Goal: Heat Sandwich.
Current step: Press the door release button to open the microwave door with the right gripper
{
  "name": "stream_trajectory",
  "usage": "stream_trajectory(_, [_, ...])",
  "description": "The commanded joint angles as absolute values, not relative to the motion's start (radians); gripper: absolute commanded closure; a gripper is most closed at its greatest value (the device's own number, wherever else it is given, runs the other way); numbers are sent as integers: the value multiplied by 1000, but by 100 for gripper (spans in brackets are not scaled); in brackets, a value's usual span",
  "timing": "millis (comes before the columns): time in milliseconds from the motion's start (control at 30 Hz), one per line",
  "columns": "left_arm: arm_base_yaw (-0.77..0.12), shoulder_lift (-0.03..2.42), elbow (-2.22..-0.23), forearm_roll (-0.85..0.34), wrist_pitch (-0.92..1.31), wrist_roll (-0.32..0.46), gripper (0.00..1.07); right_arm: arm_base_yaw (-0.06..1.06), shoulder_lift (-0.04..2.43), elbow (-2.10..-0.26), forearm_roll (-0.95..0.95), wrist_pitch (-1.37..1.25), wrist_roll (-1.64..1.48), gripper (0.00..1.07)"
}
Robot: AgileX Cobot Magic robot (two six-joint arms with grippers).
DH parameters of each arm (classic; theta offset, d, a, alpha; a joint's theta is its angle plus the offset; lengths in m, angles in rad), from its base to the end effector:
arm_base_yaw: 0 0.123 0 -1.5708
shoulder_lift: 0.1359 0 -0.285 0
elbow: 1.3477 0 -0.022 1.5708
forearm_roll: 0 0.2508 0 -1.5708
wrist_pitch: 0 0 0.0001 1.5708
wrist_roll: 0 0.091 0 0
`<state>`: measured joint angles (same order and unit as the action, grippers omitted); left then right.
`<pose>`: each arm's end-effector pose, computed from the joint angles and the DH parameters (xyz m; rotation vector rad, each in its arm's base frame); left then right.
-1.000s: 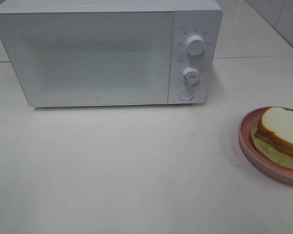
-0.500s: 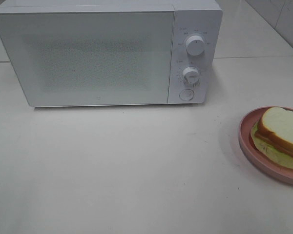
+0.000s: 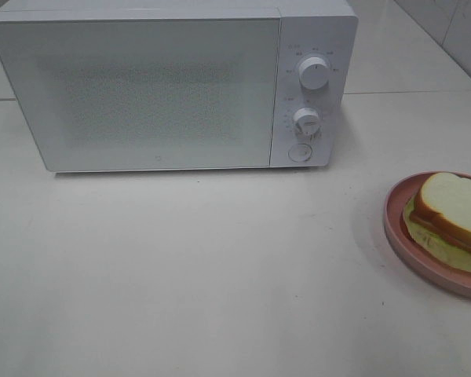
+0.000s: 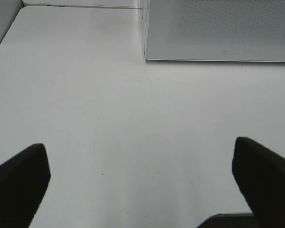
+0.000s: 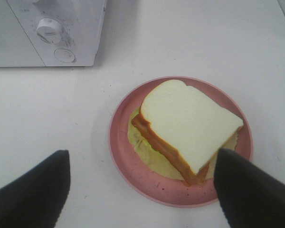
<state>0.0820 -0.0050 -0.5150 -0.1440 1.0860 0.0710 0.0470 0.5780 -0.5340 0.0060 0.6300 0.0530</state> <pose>-0.0079 -0.0123 0.2800 -0.0007 2.0420 -0.0767 0.1098 0.0055 0.2920 0.0097 2.1583 0.0644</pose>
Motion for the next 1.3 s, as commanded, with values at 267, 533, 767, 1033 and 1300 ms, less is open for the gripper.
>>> stream_trajectory(267, [79,-28,-515,-140,1075,65,9,41,808,-541,7,404,42,32])
stream_trajectory(533, [79,-28,-515,-140,1075,65,9,41,936,-541,7,276,42,32])
stream_trajectory(767, [79,-28,-515,-140,1075,65,9,41,1052,-541,8,164,42,32])
stream_trajectory(1033, [79,-28,-515,-140,1075,65,9,41,1158,-541,8,15,44,32])
stream_trajectory(1300, [79,-28,-515,-140,1075,65,9,177,1221,-490,13,-236,25,32])
